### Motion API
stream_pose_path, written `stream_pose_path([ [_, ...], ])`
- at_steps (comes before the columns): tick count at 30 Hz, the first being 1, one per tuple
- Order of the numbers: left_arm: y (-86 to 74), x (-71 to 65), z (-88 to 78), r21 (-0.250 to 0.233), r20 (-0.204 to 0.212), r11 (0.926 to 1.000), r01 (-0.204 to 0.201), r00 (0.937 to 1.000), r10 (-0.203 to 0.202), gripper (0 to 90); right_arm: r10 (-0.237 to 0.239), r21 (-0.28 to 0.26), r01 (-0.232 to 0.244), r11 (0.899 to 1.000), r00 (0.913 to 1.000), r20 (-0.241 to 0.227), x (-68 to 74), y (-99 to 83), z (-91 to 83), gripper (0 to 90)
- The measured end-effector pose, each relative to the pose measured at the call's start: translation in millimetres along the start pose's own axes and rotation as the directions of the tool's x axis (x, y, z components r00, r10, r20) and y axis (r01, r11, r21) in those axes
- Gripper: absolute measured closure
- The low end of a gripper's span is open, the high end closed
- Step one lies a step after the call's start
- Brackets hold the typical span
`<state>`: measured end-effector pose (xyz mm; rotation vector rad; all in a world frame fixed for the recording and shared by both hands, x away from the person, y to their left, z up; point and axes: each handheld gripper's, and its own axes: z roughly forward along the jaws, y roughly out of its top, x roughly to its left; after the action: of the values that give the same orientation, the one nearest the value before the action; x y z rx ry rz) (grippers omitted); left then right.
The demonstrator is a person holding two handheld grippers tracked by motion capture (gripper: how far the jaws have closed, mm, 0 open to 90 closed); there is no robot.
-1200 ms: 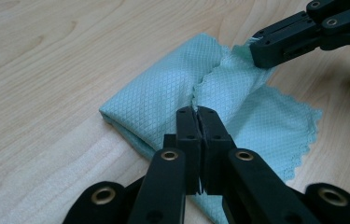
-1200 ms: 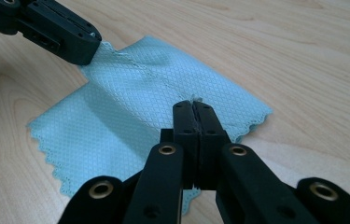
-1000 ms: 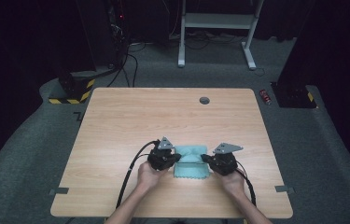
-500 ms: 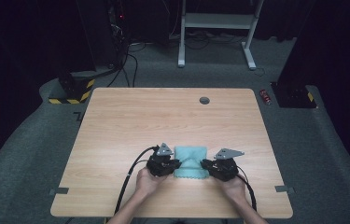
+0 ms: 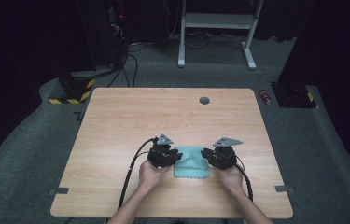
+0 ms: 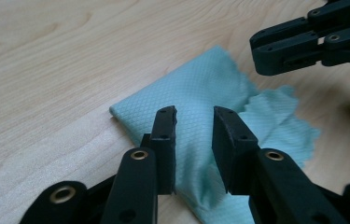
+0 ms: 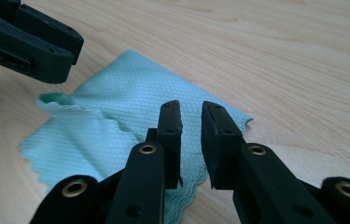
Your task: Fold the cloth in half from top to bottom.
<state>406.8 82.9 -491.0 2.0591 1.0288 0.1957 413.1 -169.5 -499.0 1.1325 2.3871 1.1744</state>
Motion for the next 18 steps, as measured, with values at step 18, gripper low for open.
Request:
stream_pose_path([
  [18,-40.0,-19.7,-10.5,0.055,0.013,0.9941,-0.093,0.9956,0.093,57.5,-0.046,0.056,0.051,0.997,0.9944,-0.096,19.0,-35.0,-11.5,73.4],
])
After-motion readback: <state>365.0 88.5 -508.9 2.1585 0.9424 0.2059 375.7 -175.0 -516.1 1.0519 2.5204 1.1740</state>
